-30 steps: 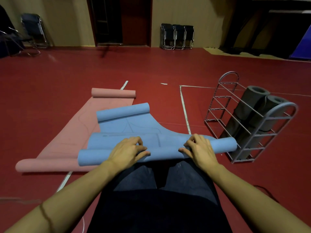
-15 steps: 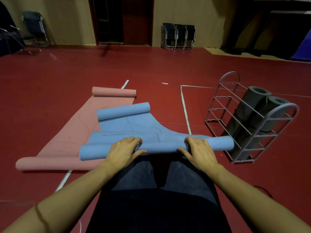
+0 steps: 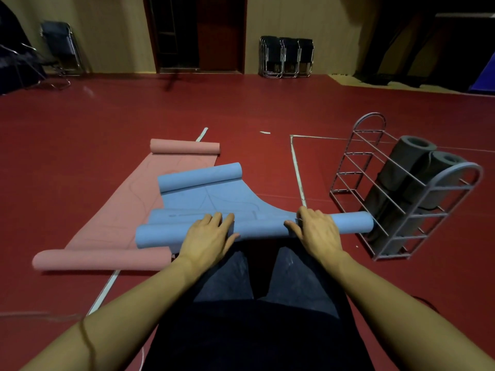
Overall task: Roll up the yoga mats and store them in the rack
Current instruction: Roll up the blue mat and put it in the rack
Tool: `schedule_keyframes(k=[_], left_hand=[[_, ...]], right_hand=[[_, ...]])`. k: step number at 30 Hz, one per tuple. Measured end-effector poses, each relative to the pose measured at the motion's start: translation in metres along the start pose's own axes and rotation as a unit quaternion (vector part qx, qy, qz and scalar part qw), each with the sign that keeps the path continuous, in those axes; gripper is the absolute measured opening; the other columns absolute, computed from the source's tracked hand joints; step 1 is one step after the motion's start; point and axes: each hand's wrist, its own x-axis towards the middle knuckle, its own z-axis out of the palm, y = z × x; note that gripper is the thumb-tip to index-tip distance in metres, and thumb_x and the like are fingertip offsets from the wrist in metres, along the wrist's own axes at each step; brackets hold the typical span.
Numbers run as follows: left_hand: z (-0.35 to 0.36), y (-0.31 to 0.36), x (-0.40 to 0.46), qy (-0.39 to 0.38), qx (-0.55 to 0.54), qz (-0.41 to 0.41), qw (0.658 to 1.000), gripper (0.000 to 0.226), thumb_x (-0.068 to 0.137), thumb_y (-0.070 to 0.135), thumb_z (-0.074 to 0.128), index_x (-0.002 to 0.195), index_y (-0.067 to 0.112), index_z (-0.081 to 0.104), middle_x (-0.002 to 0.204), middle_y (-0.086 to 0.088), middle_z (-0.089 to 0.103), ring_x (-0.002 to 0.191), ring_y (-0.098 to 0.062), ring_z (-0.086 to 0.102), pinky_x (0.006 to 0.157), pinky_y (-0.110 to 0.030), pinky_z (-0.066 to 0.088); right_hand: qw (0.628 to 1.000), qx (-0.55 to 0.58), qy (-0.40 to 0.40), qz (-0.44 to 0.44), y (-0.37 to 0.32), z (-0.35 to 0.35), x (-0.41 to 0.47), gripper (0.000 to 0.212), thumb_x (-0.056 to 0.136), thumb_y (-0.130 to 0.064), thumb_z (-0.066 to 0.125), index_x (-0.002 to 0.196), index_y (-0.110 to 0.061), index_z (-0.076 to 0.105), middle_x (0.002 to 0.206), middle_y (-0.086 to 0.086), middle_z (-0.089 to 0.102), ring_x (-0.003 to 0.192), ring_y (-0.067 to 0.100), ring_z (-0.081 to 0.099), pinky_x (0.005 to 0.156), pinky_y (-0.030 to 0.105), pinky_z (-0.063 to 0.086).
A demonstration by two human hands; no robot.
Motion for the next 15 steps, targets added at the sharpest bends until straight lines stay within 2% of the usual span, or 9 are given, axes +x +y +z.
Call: schedule_keyframes(k=[2, 5, 7, 9, 11, 13, 15], left_hand=[[-0.002, 0.000, -0.003, -0.014, -0.003, 0.016, 1.000, 0.044, 0.087, 0.053, 0.071, 0.113, 0.018, 0.064, 0.089, -0.005, 0.062, 0.076, -0.031, 0.063, 0.058, -0.039, 0.050], [0.002, -0.003, -0.002, -0.016, -0.005, 0.012, 1.000, 0.039, 0.084, 0.050, 0.075, 0.103, 0.017, 0.068, 0.087, -0.004, 0.065, 0.077, -0.030, 0.064, 0.065, -0.040, 0.052], [0.008, -0.004, 0.002, -0.020, -0.013, 0.011, 1.000, 0.040, 0.090, 0.050, 0.064, 0.108, 0.015, 0.070, 0.094, -0.005, 0.069, 0.087, -0.031, 0.066, 0.082, -0.040, 0.053], [0.014, -0.006, 0.005, -0.048, -0.036, 0.009, 0.998, 0.051, 0.096, 0.053, 0.047, 0.118, 0.012, 0.068, 0.107, -0.008, 0.070, 0.103, -0.033, 0.064, 0.100, -0.044, 0.049], [0.016, -0.008, 0.007, -0.080, -0.056, -0.001, 0.995, 0.056, 0.095, 0.055, 0.051, 0.126, 0.011, 0.065, 0.118, -0.009, 0.068, 0.113, -0.035, 0.061, 0.110, -0.048, 0.044], [0.014, -0.010, 0.008, -0.097, -0.069, -0.014, 0.993, 0.057, 0.090, 0.055, 0.066, 0.128, 0.012, 0.064, 0.123, -0.011, 0.065, 0.115, -0.035, 0.060, 0.111, -0.049, 0.043], [0.009, -0.009, 0.010, -0.101, -0.083, -0.029, 0.991, 0.057, 0.084, 0.052, 0.074, 0.125, 0.013, 0.064, 0.125, -0.011, 0.059, 0.111, -0.035, 0.057, 0.100, -0.045, 0.047]], right_hand=[[1.000, -0.007, -0.018, 0.000, 0.000, -0.002, 0.001, 0.040, 0.097, -0.057, 0.054, 0.085, -0.019, 0.052, 0.076, 0.004, 0.062, 0.075, 0.031, 0.058, 0.065, 0.039, 0.033], [0.999, -0.005, -0.041, -0.003, 0.002, -0.003, 0.003, 0.040, 0.097, -0.058, 0.052, 0.084, -0.021, 0.057, 0.080, 0.001, 0.066, 0.077, 0.029, 0.062, 0.068, 0.039, 0.040], [0.999, 0.004, -0.034, -0.018, 0.004, 0.000, 0.003, 0.039, 0.095, -0.056, 0.057, 0.079, -0.020, 0.059, 0.079, 0.000, 0.065, 0.078, 0.028, 0.062, 0.069, 0.038, 0.041], [0.999, -0.010, -0.026, -0.035, 0.007, 0.006, 0.002, 0.040, 0.093, -0.055, 0.061, 0.075, -0.019, 0.062, 0.085, -0.001, 0.062, 0.084, 0.027, 0.059, 0.073, 0.039, 0.042], [0.998, -0.036, -0.034, -0.032, 0.007, 0.011, 0.003, 0.044, 0.091, -0.060, 0.061, 0.080, -0.018, 0.067, 0.091, 0.001, 0.056, 0.087, 0.026, 0.055, 0.076, 0.040, 0.044], [0.996, -0.057, -0.056, -0.034, 0.007, 0.013, 0.005, 0.050, 0.089, -0.067, 0.059, 0.091, -0.018, 0.070, 0.095, 0.002, 0.056, 0.089, 0.026, 0.055, 0.077, 0.042, 0.045], [0.994, -0.065, -0.079, -0.036, 0.007, 0.009, 0.009, 0.057, 0.084, -0.072, 0.059, 0.105, -0.020, 0.069, 0.100, 0.002, 0.060, 0.094, 0.027, 0.058, 0.083, 0.042, 0.046]])
